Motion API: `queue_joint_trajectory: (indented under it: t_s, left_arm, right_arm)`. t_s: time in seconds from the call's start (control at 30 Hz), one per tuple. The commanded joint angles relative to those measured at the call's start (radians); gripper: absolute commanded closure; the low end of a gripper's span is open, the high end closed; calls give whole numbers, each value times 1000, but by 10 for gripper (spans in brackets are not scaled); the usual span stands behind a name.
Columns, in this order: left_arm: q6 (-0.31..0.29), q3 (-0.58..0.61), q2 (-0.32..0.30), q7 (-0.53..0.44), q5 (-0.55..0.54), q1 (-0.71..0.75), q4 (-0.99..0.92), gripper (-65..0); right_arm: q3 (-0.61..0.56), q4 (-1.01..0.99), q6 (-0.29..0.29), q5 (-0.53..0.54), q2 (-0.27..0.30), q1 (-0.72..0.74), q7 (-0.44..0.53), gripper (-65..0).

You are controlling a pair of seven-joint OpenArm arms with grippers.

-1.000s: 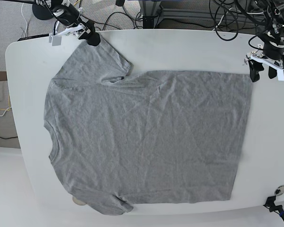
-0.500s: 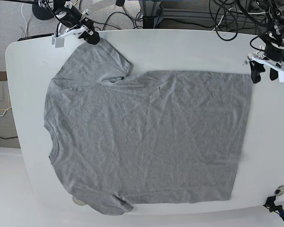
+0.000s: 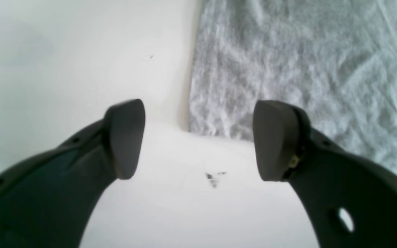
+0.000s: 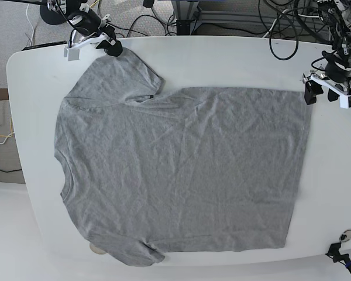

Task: Fold the T-shirt properly
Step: 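Lower both grippers onto the shirt's shoulder corners and grasp them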

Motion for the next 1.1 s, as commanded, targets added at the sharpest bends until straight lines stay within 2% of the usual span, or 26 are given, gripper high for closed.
queue_joint_trajectory:
  t_s: [0.0,0.23,0.67,0.93,1.0,1.07]
  left_arm:
    - [-5,-15,-12,-12,-7,-3,-13,-476]
    - [-6,20,-15,-14,-7,-22,-106,-476]
    - [-6,126,-11,-17,-5,-50,-120,-473]
    - [-6,128,-11,-20,-7,-81,-212,-469]
    - [-6,126,-11,-20,-7,-81,-212,-413]
    - [-6,126,-11,-20,-7,-82,-212,-296]
  right_arm:
    - [2,14,13,16,7,-7,6,0]
    - [1,14,13,16,7,-7,6,0]
    - [1,14,13,17,7,-5,6,0]
    - [1,14,13,17,9,-5,6,0]
    - [1,14,13,17,9,-5,6,0]
    - [1,14,15,17,9,-5,6,0]
